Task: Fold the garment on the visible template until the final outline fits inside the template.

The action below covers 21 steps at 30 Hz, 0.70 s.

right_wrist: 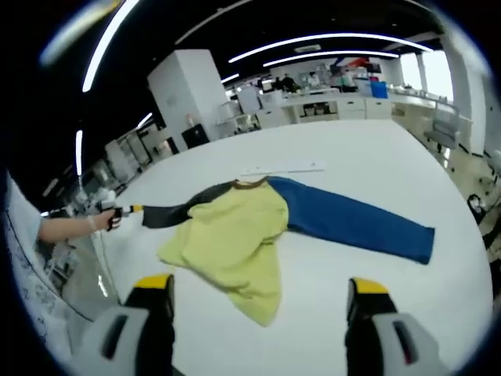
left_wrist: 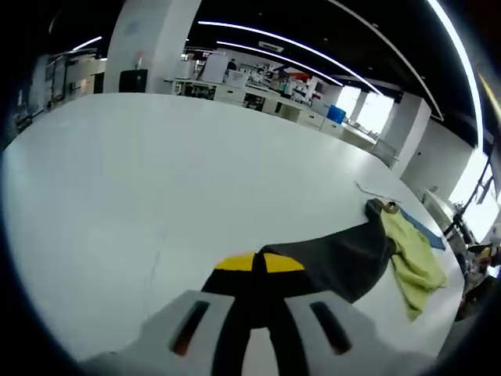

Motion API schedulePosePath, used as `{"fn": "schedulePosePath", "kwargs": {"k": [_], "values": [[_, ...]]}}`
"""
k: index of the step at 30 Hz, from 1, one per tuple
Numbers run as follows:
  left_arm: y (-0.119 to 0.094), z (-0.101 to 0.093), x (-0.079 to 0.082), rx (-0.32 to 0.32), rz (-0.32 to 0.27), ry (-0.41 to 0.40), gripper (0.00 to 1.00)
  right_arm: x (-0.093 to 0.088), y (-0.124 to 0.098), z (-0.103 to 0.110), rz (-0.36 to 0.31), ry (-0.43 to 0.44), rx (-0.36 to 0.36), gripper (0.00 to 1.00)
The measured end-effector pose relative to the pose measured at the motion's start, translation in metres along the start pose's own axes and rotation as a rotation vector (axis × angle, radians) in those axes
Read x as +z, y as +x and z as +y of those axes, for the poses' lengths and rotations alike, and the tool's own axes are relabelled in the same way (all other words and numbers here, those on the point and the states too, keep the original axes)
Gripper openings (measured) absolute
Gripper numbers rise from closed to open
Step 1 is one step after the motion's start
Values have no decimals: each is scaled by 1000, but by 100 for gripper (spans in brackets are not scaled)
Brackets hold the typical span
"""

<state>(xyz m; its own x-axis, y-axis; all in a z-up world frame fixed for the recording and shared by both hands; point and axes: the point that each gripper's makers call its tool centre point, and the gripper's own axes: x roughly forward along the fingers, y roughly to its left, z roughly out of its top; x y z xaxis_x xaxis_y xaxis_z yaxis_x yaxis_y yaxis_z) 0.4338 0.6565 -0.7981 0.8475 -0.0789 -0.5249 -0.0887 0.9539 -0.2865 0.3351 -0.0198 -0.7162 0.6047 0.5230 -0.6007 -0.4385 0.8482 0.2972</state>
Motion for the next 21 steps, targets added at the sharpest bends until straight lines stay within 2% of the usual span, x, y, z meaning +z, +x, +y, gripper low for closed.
{"fn": "schedulePosePath", "kwargs": {"k": [5, 14, 18, 20, 21], "values": [[6, 7, 1, 30, 13, 5, 0, -3, -7, -4, -6, 12, -20, 92], [30, 20, -2, 68, 50, 0, 0, -13, -10, -7, 2, 41, -53, 91], [27, 20, -7, 82, 77, 22, 0, -19, -9, -9, 15, 44, -55, 91], [25, 19, -8, 85, 75, 8, 0, -20, -7, -10, 17, 51, -54, 91], [27, 26, -8, 92, 75, -4, 0, -21, -6, -10, 14, 58, -52, 91]]}}
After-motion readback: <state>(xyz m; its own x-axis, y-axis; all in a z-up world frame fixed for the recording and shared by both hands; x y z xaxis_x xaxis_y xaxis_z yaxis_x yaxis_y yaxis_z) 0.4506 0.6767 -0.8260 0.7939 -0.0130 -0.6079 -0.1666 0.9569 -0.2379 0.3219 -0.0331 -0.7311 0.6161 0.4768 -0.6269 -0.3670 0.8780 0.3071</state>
